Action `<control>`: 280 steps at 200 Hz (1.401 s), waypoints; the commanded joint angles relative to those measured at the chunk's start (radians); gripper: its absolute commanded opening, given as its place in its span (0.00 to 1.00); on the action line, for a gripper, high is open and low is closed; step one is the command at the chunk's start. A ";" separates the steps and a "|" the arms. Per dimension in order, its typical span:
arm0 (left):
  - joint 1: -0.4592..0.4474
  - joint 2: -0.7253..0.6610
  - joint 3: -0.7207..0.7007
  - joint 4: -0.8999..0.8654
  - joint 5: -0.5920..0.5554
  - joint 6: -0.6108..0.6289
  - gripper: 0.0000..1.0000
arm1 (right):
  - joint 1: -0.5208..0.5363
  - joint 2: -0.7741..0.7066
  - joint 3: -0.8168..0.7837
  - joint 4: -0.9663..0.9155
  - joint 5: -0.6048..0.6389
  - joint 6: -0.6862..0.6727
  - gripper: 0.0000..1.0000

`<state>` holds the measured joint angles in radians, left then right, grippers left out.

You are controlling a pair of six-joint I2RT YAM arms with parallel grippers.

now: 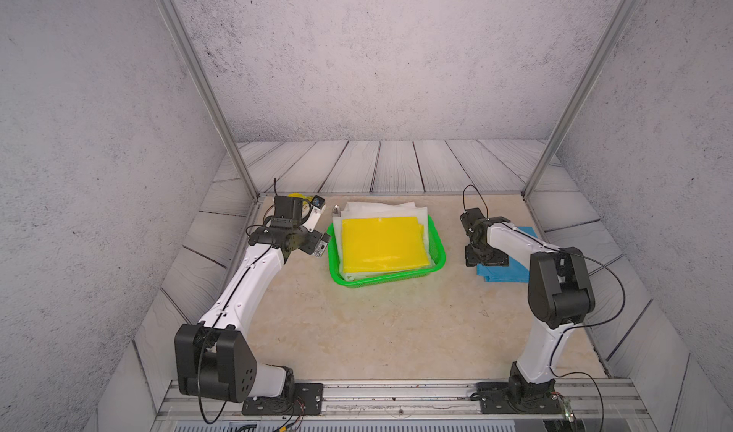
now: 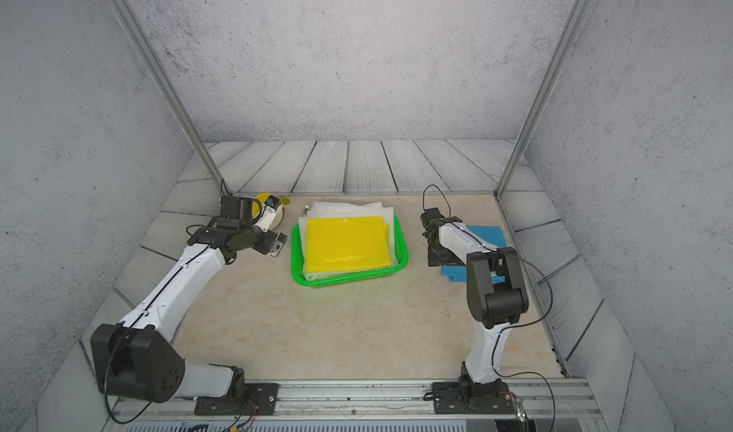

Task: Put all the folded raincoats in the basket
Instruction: Move the raincoat to the center of the board.

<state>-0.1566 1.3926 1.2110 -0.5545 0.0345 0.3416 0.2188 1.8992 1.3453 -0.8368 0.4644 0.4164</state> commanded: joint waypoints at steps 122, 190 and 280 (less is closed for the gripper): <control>0.007 -0.009 -0.020 -0.056 -0.034 -0.030 0.99 | -0.130 0.143 -0.009 0.012 -0.261 -0.036 0.20; 0.006 -0.028 -0.023 -0.106 0.028 -0.024 0.98 | -0.126 -0.046 -0.137 -0.015 -0.365 0.002 0.00; 0.007 -0.031 -0.012 -0.256 0.178 -0.075 0.98 | 0.148 -0.345 -0.420 -0.052 -0.730 0.152 0.00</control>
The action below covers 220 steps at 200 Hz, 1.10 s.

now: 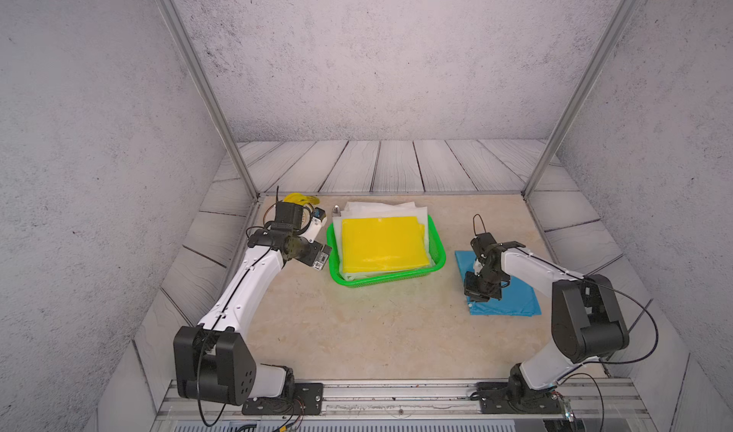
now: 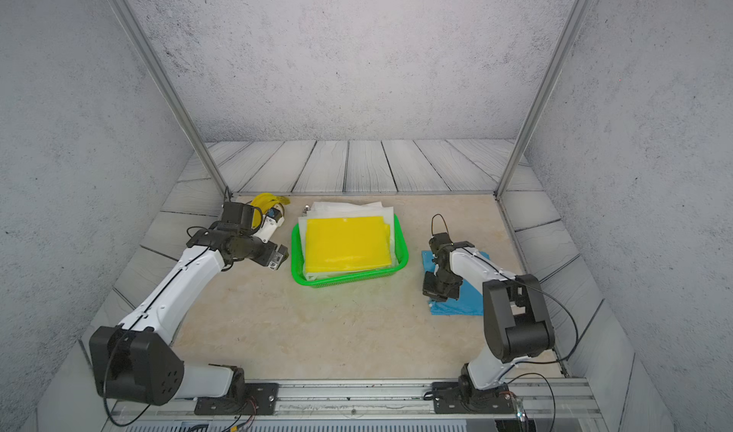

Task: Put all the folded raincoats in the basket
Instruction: Move the raincoat to the center of the board.

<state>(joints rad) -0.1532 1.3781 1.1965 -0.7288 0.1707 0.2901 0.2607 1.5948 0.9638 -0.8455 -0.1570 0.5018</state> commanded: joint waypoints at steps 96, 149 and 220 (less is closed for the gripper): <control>0.000 -0.089 -0.114 -0.167 0.247 -0.027 0.99 | 0.531 -0.073 0.014 -0.100 0.098 0.327 0.40; -0.149 -0.078 -0.145 -0.117 0.435 -0.091 0.96 | 0.487 -0.136 0.006 -0.244 0.244 0.325 0.67; -0.508 0.024 -0.111 0.098 0.489 -0.301 0.96 | 0.341 -0.378 -0.029 -0.206 0.076 0.342 0.71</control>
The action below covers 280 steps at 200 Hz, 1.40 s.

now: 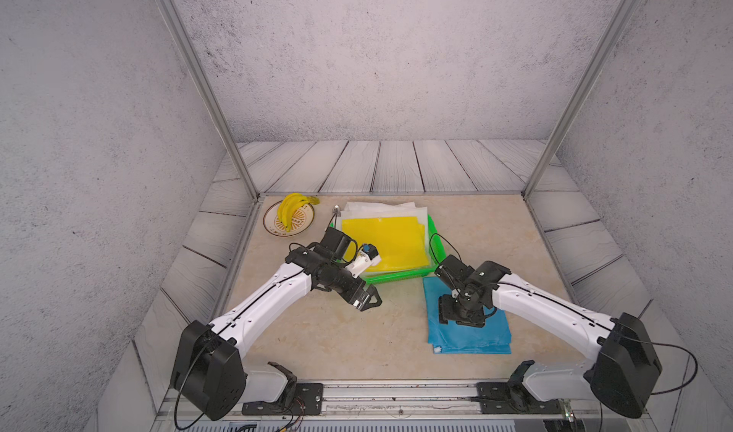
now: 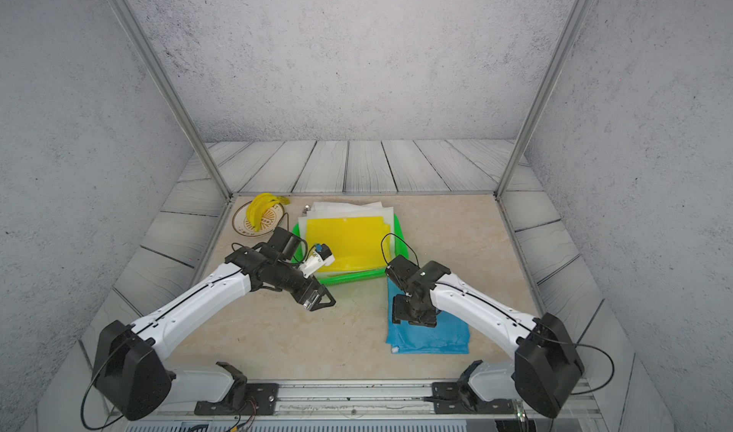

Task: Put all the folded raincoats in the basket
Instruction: Move the raincoat to the center of the board, then pick up the raincoat from the center of the board.

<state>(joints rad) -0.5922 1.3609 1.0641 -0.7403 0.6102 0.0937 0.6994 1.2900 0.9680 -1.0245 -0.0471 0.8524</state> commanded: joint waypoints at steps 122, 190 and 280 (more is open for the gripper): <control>-0.475 0.348 0.040 0.437 -0.273 -0.040 0.95 | -0.896 -0.121 -0.360 0.299 -0.219 -0.242 0.70; -0.537 0.390 0.049 0.537 -0.188 0.309 0.98 | -0.991 0.078 -0.442 0.446 -0.487 -0.308 0.69; -0.475 0.456 0.018 0.357 -0.076 0.613 0.97 | -0.849 0.083 -0.444 0.376 -0.588 -0.345 0.64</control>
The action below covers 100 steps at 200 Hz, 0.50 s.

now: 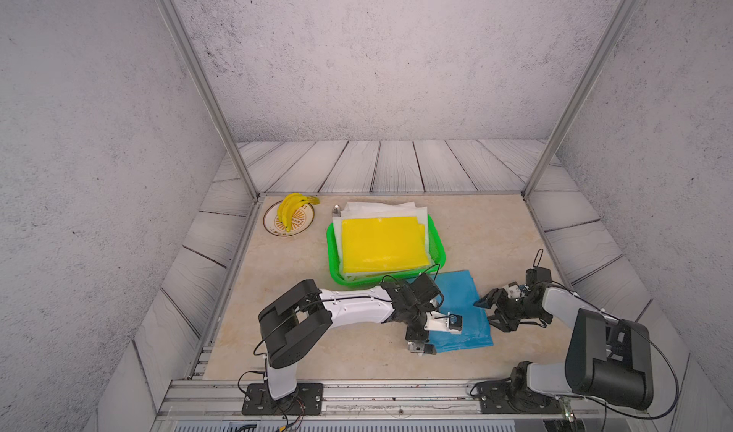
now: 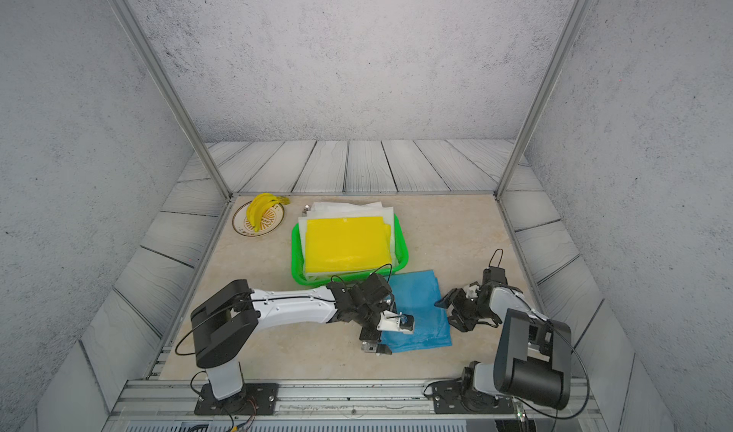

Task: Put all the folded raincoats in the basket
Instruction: Pick up the raincoat from the center of the board.

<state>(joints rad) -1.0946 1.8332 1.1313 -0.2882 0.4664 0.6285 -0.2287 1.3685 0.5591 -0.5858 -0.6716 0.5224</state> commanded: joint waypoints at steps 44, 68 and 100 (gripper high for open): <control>0.090 -0.141 -0.214 -0.162 0.124 0.148 0.97 | 0.211 0.019 -0.035 -0.064 0.031 -0.004 0.65; 0.128 -0.178 -0.258 -0.190 0.152 0.159 0.97 | 0.270 0.012 -0.029 -0.080 0.006 0.004 0.65; 0.184 -0.216 -0.272 -0.170 0.250 0.084 0.98 | 0.317 -0.018 0.037 -0.212 0.098 -0.015 0.65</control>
<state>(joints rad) -0.9463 1.6493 0.8715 -0.4423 0.6163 0.7513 0.0708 1.3685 0.5659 -0.6743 -0.6754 0.5224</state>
